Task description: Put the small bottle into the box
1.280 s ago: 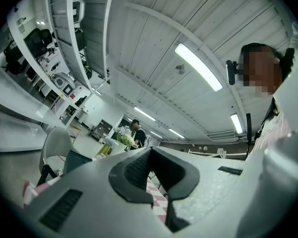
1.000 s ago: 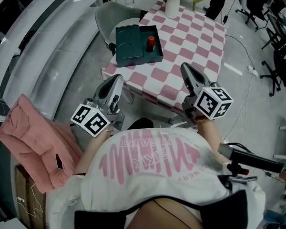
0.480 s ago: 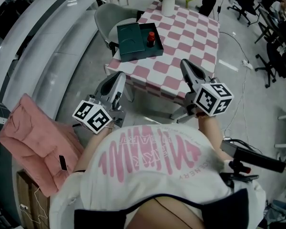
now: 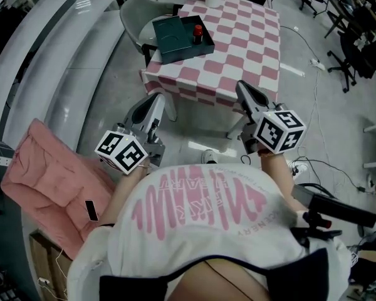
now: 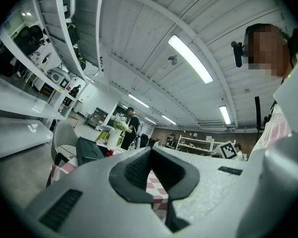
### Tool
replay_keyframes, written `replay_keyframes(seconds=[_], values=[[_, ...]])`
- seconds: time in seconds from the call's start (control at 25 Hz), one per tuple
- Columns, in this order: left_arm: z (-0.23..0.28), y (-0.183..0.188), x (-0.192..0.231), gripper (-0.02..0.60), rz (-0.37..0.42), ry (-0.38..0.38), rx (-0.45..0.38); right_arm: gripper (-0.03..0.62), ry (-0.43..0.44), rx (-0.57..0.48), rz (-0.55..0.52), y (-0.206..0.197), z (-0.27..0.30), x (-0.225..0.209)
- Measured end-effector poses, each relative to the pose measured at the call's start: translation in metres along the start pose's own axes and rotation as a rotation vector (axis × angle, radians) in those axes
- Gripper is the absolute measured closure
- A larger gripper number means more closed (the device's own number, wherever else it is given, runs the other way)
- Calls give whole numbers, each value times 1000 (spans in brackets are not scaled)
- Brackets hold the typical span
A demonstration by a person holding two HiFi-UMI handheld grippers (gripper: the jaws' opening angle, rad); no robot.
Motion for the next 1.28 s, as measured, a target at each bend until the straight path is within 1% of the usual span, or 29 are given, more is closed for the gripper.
replay_keyframes(seconds=[0.28,0.56,0.72,0.88,1.28], values=[[-30,-23,-7,574,-7,-11,19,588,-40,34,16,-35,-19,26],[-44,-40,-14,574,-31,-15,48,588,-66,78,31,-55,-28,33],[-51,-48,-10,574,-52,0,46,588,-71,103,24,-62,-26,35],[-51,-56,-9,574,-75,0,54,588,-69,126,23,-66,-24,35],[-52,-61,-9,574,-85,32,68,588,-59,149,50,-77,-19,26]])
Point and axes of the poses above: the fingertips, and each gripper's own axes: z forward along the fingers, x to its left, y out of its top, the point moved 8 cm from there along -z, backward along the fingers, and after that the axes turned 13 degrees about x, right-handed, at the moved point
